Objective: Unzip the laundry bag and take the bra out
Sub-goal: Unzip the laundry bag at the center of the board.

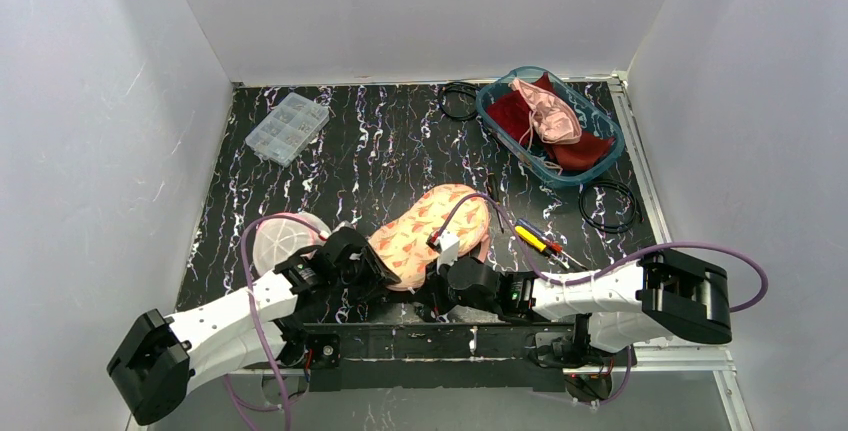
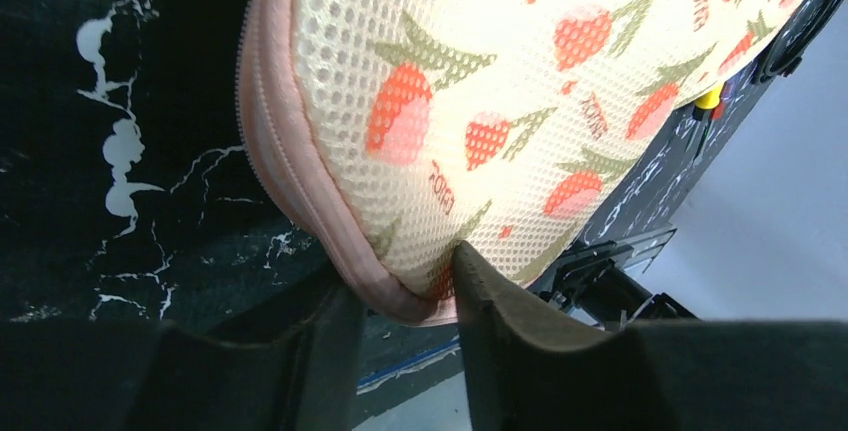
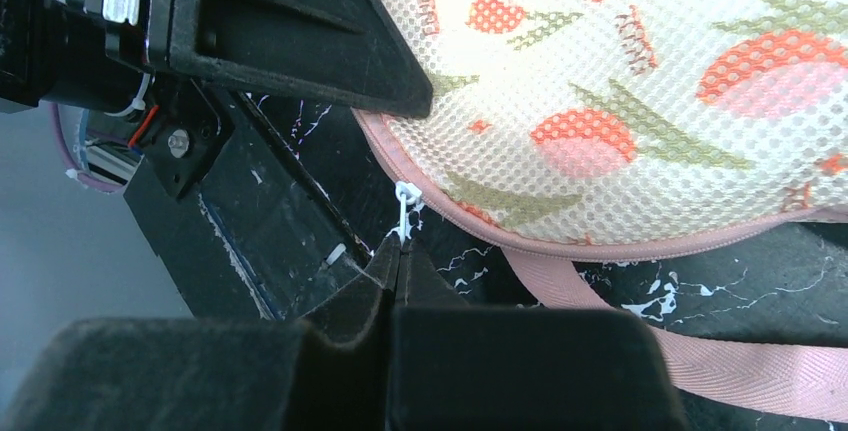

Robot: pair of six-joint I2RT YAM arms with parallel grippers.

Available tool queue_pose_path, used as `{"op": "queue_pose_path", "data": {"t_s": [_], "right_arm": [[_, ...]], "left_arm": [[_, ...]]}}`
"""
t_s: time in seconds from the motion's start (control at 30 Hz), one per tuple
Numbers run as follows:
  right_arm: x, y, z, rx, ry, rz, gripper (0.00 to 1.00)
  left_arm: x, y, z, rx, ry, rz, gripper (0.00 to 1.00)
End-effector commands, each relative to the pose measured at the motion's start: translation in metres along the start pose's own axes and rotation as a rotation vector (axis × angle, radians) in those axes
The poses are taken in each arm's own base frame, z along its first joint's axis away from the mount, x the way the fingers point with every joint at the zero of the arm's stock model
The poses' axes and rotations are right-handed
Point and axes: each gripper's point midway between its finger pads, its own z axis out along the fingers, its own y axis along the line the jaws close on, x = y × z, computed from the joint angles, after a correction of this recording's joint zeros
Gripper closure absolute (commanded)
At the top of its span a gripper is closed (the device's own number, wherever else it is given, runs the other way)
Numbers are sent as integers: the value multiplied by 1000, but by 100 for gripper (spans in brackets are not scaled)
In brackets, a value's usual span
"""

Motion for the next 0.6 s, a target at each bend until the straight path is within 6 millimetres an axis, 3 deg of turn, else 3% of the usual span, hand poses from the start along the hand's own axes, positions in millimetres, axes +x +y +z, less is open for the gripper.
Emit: {"op": "queue_pose_path", "data": {"t_s": [0.0,0.2,0.57], "right_arm": [[-27,19,-3,-42,-72,2,99],[-23,10,-9,2,-56,-8,99],[-11,-28,-31,137,-55,4,99]], "left_arm": [[-17,-6,-1,0,-95,-19,72],[-24,-3,-7,-26,-131,-11,100],[-28,-1,-13,-43,-157,9,100]]}}
